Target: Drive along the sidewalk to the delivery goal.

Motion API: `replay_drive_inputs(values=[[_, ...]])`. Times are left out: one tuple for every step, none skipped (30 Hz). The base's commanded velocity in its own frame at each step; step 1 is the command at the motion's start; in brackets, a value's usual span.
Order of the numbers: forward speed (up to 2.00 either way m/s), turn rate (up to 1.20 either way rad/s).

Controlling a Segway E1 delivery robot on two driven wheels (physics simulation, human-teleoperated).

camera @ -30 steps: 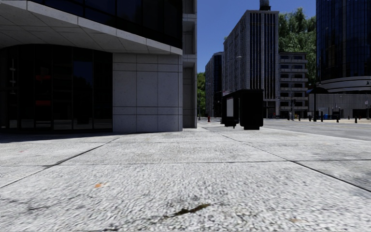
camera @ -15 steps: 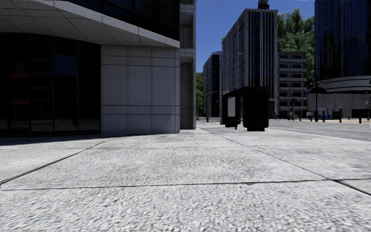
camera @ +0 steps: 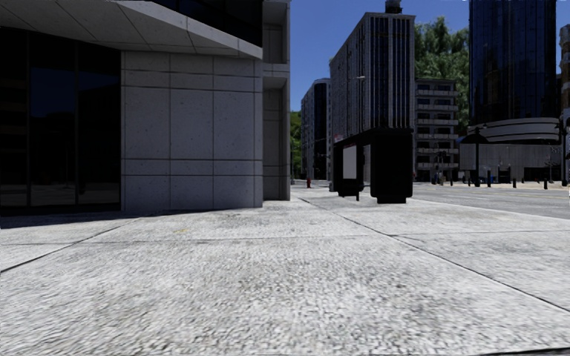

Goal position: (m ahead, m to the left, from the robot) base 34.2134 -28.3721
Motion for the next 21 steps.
replay_drive_inputs(values=[[2.0,-0.27],[2.0,-0.27],[2.0,-0.27],[2.0,-0.27],[2.0,-0.27],[2.0,-0.27],[2.0,-0.27],[2.0,-0.27],[2.0,-0.27],[2.0,-0.27],[2.0,-0.27],[2.0,-0.27],[2.0,-0.27],[2.0,-0.25],[2.0,-0.1],[2.0,0.0],[2.0,0.0],[2.0,0.0],[2.0,0.0],[2.0,0.0],[2.0,0.0]])
